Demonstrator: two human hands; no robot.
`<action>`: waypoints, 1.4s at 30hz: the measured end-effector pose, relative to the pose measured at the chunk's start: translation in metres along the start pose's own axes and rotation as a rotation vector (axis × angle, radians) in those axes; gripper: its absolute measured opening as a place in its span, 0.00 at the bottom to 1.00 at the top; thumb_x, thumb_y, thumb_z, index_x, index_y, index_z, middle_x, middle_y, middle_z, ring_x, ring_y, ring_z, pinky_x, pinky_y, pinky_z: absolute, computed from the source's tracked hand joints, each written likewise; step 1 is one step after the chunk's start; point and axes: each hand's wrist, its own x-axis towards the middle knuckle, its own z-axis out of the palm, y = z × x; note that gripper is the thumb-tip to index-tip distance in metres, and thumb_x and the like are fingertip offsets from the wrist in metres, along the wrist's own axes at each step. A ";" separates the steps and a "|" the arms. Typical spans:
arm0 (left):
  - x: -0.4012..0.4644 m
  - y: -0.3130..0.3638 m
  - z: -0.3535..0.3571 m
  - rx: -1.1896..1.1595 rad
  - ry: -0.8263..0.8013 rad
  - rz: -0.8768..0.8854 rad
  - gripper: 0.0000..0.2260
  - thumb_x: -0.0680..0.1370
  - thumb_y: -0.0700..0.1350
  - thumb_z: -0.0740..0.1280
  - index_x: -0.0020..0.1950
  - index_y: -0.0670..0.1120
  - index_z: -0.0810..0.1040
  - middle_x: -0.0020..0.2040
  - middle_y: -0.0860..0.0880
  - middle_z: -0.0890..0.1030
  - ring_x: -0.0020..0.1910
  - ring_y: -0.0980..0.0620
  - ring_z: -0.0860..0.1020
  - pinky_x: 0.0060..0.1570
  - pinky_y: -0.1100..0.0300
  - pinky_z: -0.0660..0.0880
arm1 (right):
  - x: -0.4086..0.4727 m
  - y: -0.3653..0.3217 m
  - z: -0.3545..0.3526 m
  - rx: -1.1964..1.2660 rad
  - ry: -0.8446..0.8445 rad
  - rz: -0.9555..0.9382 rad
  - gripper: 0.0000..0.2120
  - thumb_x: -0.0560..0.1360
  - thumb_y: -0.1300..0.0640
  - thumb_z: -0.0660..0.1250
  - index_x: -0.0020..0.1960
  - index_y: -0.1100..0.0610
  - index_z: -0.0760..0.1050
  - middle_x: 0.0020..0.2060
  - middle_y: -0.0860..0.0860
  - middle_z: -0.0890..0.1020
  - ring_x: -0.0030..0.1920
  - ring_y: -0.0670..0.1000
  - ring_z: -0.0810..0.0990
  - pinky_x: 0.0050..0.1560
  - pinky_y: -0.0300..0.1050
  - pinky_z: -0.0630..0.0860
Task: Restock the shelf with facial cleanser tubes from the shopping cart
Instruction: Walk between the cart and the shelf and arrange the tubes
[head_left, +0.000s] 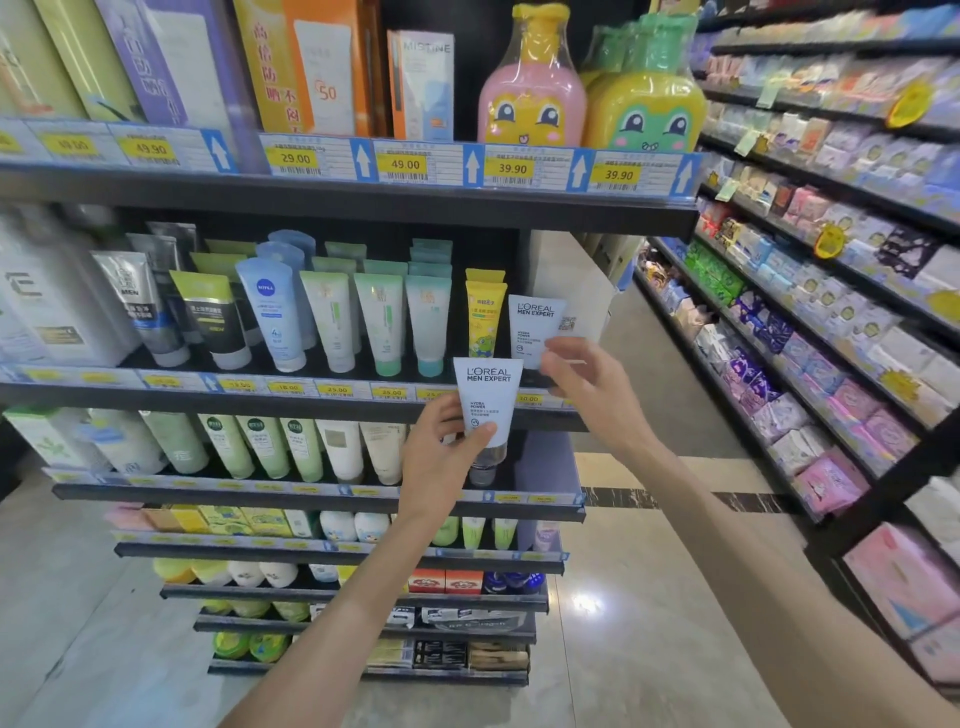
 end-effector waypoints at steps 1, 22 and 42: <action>0.000 0.002 0.004 -0.005 -0.016 0.009 0.20 0.75 0.43 0.77 0.65 0.50 0.77 0.58 0.57 0.83 0.56 0.61 0.81 0.52 0.67 0.78 | -0.007 -0.002 0.002 0.033 -0.061 0.009 0.14 0.80 0.49 0.71 0.63 0.53 0.78 0.55 0.45 0.84 0.56 0.45 0.83 0.55 0.51 0.84; 0.043 -0.031 -0.033 0.905 0.101 0.563 0.19 0.79 0.44 0.70 0.70 0.50 0.75 0.66 0.51 0.74 0.70 0.48 0.69 0.74 0.52 0.62 | 0.051 0.008 -0.003 -0.021 0.088 -0.007 0.09 0.78 0.57 0.73 0.58 0.51 0.79 0.52 0.44 0.85 0.54 0.46 0.85 0.50 0.47 0.85; 0.041 -0.036 -0.029 0.927 0.122 0.595 0.20 0.78 0.42 0.71 0.70 0.48 0.75 0.67 0.49 0.74 0.71 0.46 0.68 0.75 0.50 0.62 | 0.039 0.026 0.002 -0.166 0.108 0.061 0.11 0.78 0.55 0.73 0.58 0.49 0.75 0.48 0.38 0.82 0.48 0.35 0.81 0.46 0.33 0.79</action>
